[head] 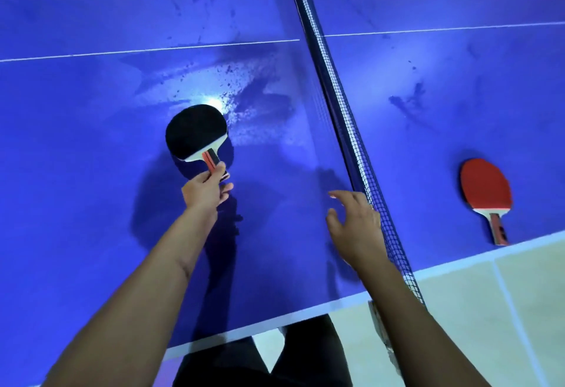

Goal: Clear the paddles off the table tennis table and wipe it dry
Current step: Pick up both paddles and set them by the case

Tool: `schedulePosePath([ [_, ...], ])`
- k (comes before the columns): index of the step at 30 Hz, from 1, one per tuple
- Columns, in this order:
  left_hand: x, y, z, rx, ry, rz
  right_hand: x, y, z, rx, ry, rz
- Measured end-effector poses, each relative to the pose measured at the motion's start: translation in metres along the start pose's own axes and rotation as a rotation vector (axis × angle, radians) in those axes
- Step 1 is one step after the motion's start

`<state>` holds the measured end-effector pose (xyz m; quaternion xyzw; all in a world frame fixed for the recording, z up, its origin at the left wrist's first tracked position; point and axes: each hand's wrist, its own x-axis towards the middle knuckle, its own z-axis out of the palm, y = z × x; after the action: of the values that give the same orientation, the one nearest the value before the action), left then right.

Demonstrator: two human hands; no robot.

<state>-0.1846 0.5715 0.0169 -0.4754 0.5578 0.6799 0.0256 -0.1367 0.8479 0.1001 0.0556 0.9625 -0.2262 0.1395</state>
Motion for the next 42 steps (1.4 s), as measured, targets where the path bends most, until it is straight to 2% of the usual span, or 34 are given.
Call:
schedulePosePath([
  [4,-0.045,-0.013,0.015,0.056,-0.110,0.034,0.004,0.023,-0.018,0.076,0.087,0.037],
  [11,-0.130,-0.022,0.076,0.186,-0.267,0.181,0.014,0.092,-0.061,0.104,0.106,0.098],
  [19,-0.213,-0.070,0.177,0.296,-0.419,0.241,0.018,0.240,-0.111,0.093,0.182,0.204],
  [28,-0.259,-0.130,0.249,0.400,-0.418,0.259,0.057,0.413,-0.135,-0.014,0.176,0.472],
  [32,-0.266,-0.138,0.257,0.433,-0.400,0.268,0.071,0.438,-0.122,-0.042,0.150,0.473],
  [39,-0.270,-0.139,0.261,0.441,-0.351,0.263,0.085,0.439,-0.113,-0.096,0.097,0.484],
  [42,-0.275,-0.136,0.256,0.419,-0.332,0.277,0.086,0.434,-0.119,0.141,0.047,0.545],
])
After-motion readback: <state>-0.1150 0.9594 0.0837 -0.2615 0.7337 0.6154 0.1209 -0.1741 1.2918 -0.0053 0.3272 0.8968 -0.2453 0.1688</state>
